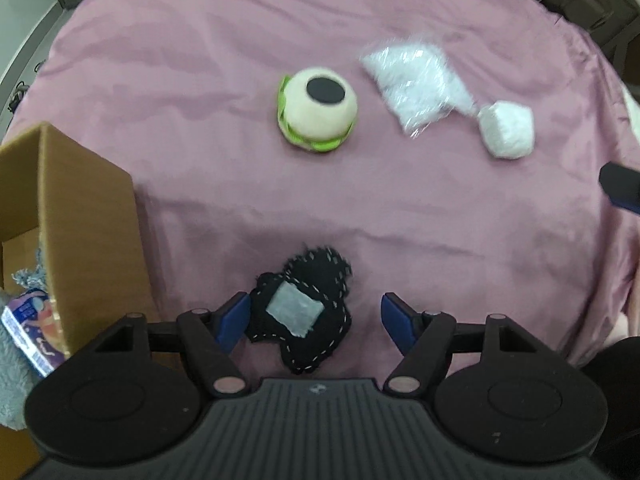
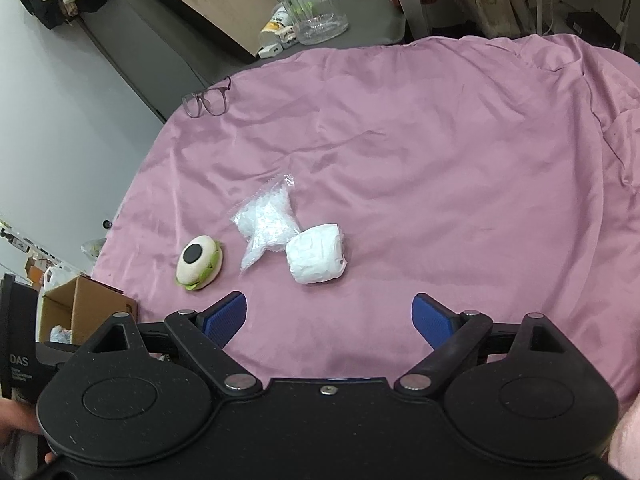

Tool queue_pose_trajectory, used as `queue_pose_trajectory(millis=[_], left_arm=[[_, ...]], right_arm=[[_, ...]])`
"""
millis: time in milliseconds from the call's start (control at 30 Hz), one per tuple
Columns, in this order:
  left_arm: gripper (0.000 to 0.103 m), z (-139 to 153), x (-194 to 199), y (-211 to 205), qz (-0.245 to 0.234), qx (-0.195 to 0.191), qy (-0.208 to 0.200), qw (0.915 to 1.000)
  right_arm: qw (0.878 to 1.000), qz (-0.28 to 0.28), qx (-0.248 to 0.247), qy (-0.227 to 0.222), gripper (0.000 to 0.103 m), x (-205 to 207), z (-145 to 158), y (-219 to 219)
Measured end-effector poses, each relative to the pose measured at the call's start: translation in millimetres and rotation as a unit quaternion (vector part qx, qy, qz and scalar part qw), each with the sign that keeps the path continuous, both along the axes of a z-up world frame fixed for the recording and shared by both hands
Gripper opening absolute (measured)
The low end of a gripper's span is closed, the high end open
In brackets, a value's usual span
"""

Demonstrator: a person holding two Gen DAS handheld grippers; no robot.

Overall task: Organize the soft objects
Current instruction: 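Move both grippers down toward the black felt patch and white wrapped cube, then grasp the black felt patch with the left gripper while the right grasps the white cube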

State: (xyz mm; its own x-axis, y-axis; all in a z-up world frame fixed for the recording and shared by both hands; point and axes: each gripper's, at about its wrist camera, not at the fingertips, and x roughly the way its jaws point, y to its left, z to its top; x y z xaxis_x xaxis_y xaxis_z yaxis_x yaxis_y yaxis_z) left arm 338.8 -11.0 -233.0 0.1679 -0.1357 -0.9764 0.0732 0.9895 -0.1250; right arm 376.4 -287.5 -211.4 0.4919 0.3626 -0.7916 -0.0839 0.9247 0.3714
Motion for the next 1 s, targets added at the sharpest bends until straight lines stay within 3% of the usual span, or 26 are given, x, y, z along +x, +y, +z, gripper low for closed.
queue_pose_trajectory(millis=[133, 233, 267, 467, 633, 700, 900, 967, 1000], left_arm=[[0.067, -9.8, 3.4, -4.0, -0.01, 0.013, 0.006, 0.9998], [0.045, -7.9, 5.0, -2.1, -0.007, 0.017, -0.004, 0.9998], [0.033, -6.5, 6.3, -0.3, -0.005, 0.017, -0.005, 0.9998], [0.021, 9.8, 11.4, 10.0, 0.013, -0.014, -0.036, 0.9992], [0.019, 23.8, 13.9, 10.8, 0.02, -0.028, -0.054, 0.998], [0.018, 29.8, 10.4, 12.6, 0.022, -0.034, -0.064, 0.9972], [0.017, 44.0, 8.2, 17.3, 0.03, -0.049, -0.084, 0.9948], [0.017, 47.4, 4.6, 21.4, 0.033, -0.055, -0.089, 0.9939], [0.017, 50.1, 2.4, 24.4, 0.035, -0.058, -0.092, 0.9935]], right_arm=[[1.0, 0.003, -0.009, 0.001, 0.085, 8.3, -4.7, 3.1], [1.0, 0.005, -0.013, 0.002, 0.084, 15.5, -8.3, 6.6], [1.0, 0.006, -0.016, 0.002, 0.084, 18.2, -9.6, 8.6], [0.999, 0.019, -0.031, -0.004, 0.084, 31.1, -14.8, 22.7], [0.999, 0.023, -0.047, -0.007, 0.083, 39.2, -21.2, 32.8], [0.998, 0.023, -0.051, -0.004, 0.078, 41.7, -24.9, 35.3], [0.998, 0.036, -0.058, 0.007, 0.06, 47.6, -40.9, 47.7], [0.998, 0.035, -0.059, 0.011, 0.041, 47.1, -44.7, 49.5], [0.997, 0.036, -0.061, 0.01, 0.041, 46.0, -44.4, 50.3]])
